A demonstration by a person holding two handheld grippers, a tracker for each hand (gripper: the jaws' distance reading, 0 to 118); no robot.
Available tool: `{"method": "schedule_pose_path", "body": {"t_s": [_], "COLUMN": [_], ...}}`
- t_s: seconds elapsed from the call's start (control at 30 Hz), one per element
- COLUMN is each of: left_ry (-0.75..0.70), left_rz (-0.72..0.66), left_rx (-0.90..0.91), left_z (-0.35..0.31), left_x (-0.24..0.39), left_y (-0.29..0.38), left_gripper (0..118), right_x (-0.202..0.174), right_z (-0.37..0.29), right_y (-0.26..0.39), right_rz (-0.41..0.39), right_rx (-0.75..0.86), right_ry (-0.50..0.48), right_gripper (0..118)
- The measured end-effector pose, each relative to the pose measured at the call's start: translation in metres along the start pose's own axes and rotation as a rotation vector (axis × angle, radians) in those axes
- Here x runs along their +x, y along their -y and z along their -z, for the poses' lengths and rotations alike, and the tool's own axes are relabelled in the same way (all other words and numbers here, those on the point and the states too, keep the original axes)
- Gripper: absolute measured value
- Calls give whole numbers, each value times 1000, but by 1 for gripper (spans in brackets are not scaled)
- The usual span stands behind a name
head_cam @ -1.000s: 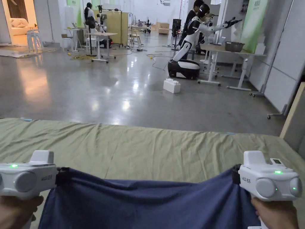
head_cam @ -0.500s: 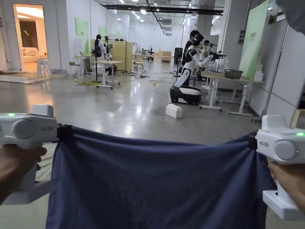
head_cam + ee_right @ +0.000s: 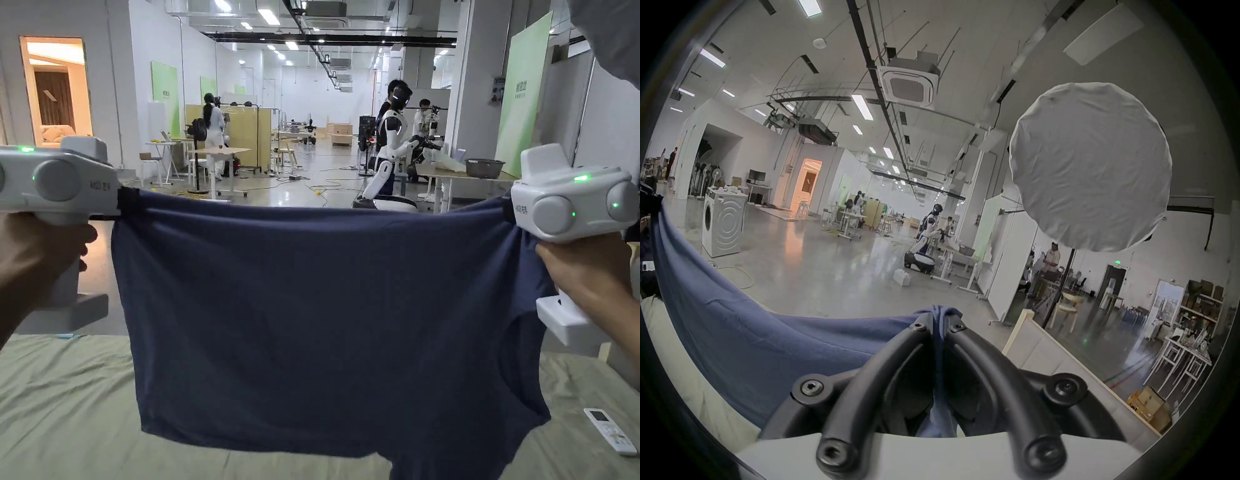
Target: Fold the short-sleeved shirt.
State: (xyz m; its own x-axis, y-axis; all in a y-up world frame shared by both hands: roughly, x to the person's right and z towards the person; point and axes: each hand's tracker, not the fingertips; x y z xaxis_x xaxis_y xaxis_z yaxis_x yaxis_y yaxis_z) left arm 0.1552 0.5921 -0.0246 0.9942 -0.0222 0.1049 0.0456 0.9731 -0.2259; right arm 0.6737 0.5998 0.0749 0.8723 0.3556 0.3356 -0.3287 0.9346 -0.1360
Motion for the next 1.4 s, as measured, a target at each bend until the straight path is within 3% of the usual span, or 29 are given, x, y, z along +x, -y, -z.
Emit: {"method": "schedule_pose_path", "body": {"t_s": [0.23, 0.5, 0.97, 1.23, 1.4], "left_ry": [-19, 26, 72, 81, 71], "left_rz": [25, 17, -34, -44, -53], "left_rx": [26, -66, -134, -182, -257], "left_z": [10, 11, -115, -199, -247], "left_x": [-1, -6, -8, -17, -23], "left_y": [8, 96, 254, 324, 375], "left_gripper": [4, 4, 4, 4, 4], "right_x": [-8, -18, -14, -12, -19], "right_z": [11, -20, -168, -264, -318], "right_y": [6, 81, 201, 265, 304], "right_rz": [23, 56, 46, 116, 80], "right_rx": [20, -51, -110, -236, -279], "right_ry": [6, -41, -105, -150, -164], "right_gripper": [5, 5, 5, 5, 5]}}
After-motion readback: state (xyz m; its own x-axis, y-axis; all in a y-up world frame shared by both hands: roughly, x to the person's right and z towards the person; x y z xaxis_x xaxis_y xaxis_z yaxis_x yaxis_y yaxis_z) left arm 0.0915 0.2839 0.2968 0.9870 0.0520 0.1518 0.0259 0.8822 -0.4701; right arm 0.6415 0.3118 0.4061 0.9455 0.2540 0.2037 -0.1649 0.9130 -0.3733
